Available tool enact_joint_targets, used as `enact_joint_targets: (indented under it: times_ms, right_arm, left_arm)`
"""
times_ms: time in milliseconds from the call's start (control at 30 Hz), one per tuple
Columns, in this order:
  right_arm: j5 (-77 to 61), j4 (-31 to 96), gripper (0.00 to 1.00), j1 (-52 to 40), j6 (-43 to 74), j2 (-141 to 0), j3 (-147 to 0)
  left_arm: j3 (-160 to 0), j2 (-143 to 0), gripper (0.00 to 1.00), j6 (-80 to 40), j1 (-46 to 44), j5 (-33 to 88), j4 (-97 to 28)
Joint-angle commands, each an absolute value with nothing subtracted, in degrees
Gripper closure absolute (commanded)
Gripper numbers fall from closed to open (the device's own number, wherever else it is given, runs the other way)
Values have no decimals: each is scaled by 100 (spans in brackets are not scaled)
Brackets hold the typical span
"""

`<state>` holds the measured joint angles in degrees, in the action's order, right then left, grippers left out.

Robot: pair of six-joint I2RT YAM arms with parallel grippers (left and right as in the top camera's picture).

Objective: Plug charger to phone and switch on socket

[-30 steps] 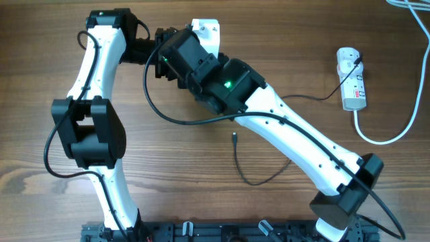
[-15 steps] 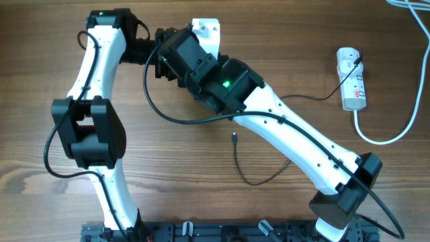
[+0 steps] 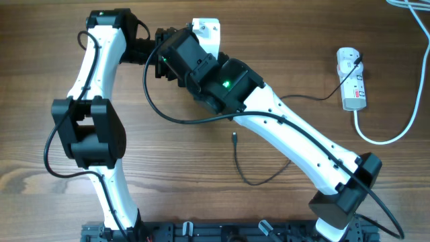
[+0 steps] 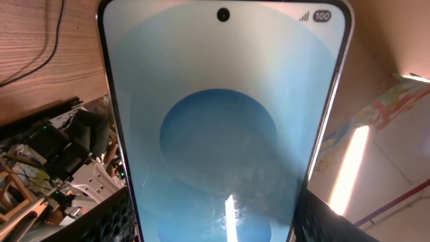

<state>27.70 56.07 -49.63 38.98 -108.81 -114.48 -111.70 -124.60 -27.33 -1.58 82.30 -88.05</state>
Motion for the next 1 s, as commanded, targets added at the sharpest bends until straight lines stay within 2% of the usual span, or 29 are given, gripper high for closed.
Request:
enact_joint_targets:
  times_ms: [0, 67, 100, 133, 167, 367, 400, 500, 567, 600, 633, 700, 833, 900, 967]
  right_arm:
    - [2873, 5594, 95, -4976, 3907, -11017, -11581]
    - [2867, 5601, 95, -4976, 3999, -11015, -11583]
    - [2873, 5612, 95, -4976, 4477, -10978, -11583]
    - [2875, 5612, 96, -4974, 4805, -10940, -11583]
    - [2880, 5614, 96, -4963, 5203, -10890, -11583]
    - [2873, 5675, 96, -4764, 8676, -10626, -11583]
    - [2873, 5684, 95, -4766, 9043, -10626, -11583]
    - [2803, 5693, 96, -4766, 9911, -10626, -11583]
    - [2685, 5686, 96, -4766, 10326, -10626, -11583]
    - [2674, 5686, 96, -4766, 10541, -10626, -11583]
    - [2672, 5686, 96, -4766, 10718, -10626, -11583]
    - [2600, 5684, 96, -4766, 11157, -10626, -11583]
    - [2567, 5662, 96, -4766, 11461, -10626, -11583]
    - [2567, 5704, 96, -4766, 11657, -10626, -11583]
    - [2609, 5774, 96, -4766, 11869, -10626, -11583]
  left_arm:
    - [-11183, -12223, 34, -2746, -176, 8414, -8816]
    - [-11183, -12223, 32, -2744, -176, 8412, -8816]
    - [-11183, -12223, 16, -2744, -176, 8409, -8812]
    - [-11183, -12223, 5, -2744, -180, 8409, -8807]
    - [-11183, -12223, 0, -2746, -180, 8412, -8788]
    - [-11183, -12223, 0, -2746, -180, 8409, -8770]
    - [-11183, -12223, 4, -2746, -180, 8409, -8770]
    - [-11183, -12223, 29, -2746, -180, 8409, -8768]
    - [-11183, -12223, 40, -2749, -180, 8412, -8770]
    - [-11183, -12223, 51, -2749, -180, 8412, -8770]
    - [-11183, -12223, 53, -2749, -180, 8412, -8770]
    - [-11183, -12223, 49, -2749, -180, 8412, -8770]
    - [-11183, -12223, 55, -2749, -180, 8409, -8770]
    - [-11183, -12223, 63, -2749, -180, 8409, -8770]
    - [-11183, -12223, 65, -2749, -180, 8409, -8770]
